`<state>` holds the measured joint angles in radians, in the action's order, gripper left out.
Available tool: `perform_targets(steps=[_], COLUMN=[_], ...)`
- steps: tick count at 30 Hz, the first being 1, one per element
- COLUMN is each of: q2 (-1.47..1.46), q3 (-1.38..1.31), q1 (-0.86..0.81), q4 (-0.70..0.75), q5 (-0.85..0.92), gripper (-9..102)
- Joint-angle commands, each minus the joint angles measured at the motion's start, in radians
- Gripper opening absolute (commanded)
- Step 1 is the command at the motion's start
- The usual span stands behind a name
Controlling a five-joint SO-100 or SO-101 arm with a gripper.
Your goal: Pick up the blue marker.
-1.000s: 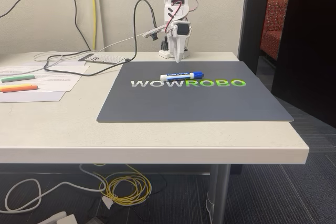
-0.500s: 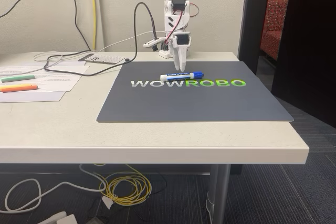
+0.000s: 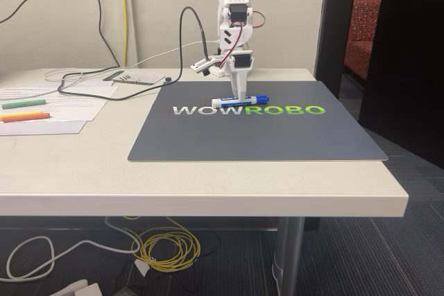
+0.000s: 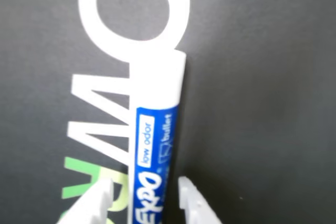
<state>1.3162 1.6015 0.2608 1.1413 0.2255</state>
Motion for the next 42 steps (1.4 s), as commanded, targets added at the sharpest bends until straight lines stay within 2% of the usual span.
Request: perform_targets(steps=[1, 10, 16, 42], q2=[-0.021, -0.058, -0.123, -0.123], q3=[-0.074, -0.098, -0.184, -0.189], q1=[0.014, 0.020, 0.025, 0.020], q4=[0.032, 0.041, 0.106, 0.101], q5=[-0.008, -0.011, -0.011, -0.017], gripper=[18, 17, 16, 6])
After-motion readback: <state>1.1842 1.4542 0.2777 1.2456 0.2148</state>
